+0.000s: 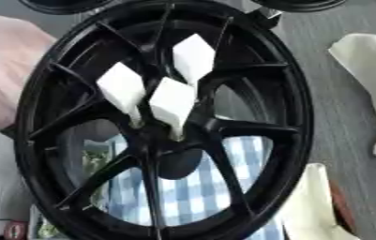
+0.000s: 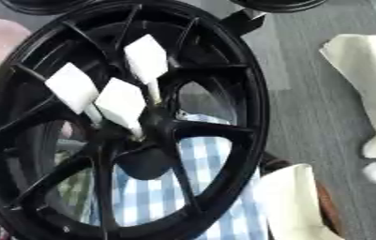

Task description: Pull the pin out of the wheel hub.

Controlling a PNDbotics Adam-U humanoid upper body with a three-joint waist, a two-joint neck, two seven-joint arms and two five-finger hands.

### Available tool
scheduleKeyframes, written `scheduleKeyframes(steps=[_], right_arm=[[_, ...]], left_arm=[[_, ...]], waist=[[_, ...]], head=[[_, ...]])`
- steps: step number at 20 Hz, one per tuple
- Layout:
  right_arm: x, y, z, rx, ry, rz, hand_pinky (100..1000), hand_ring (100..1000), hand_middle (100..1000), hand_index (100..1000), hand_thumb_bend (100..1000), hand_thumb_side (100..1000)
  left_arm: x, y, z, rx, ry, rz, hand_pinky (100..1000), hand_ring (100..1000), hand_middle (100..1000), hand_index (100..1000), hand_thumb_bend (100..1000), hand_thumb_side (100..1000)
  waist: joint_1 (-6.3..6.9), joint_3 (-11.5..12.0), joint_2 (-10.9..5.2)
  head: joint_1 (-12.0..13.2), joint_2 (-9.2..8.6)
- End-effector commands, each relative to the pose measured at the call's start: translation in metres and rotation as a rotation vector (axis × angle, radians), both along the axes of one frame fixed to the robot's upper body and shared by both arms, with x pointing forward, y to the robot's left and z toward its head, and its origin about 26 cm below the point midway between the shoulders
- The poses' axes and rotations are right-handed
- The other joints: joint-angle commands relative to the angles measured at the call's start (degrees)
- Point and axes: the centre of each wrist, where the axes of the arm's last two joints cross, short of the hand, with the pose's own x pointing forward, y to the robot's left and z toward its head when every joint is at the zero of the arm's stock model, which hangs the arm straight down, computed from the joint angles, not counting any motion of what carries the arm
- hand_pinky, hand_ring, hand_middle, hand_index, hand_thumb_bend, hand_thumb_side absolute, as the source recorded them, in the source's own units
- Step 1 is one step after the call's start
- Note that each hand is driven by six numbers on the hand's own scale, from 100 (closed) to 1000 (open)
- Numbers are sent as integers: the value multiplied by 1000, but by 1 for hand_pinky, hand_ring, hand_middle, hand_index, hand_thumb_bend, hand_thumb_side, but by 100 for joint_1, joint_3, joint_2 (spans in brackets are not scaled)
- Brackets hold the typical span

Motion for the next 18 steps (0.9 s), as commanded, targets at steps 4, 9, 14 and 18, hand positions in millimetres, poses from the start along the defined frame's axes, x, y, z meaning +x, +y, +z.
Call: scheduleKeyframes(steps=[4, 9, 14, 18], right_arm=[[-1, 5, 22, -11, -76, 23, 845, 821, 794, 845, 100, 387], [1, 21, 30, 33, -182, 81, 852, 796, 745, 803, 100, 470], [3, 51, 40, 123, -334, 221, 855, 782, 704, 771, 100, 498], [3, 77, 47, 194, -429, 348, 843, 762, 675, 748, 100, 515]], left_arm=[[-3, 2, 9, 24, -27, 4, 786, 895, 774, 789, 296, 768], [-3, 1, 9, 24, -28, 1, 786, 895, 774, 789, 296, 767], [-2, 0, 9, 23, -31, -4, 786, 896, 773, 789, 295, 766], [-1, -1, 10, 24, -36, -9, 786, 898, 772, 788, 297, 762]], waist=[[-40, 6, -147], [-42, 30, -153], [-46, 68, -155], [-54, 103, -162]], head=[[-14, -12], [-35, -12], [-43, -31], [-43, -43]])
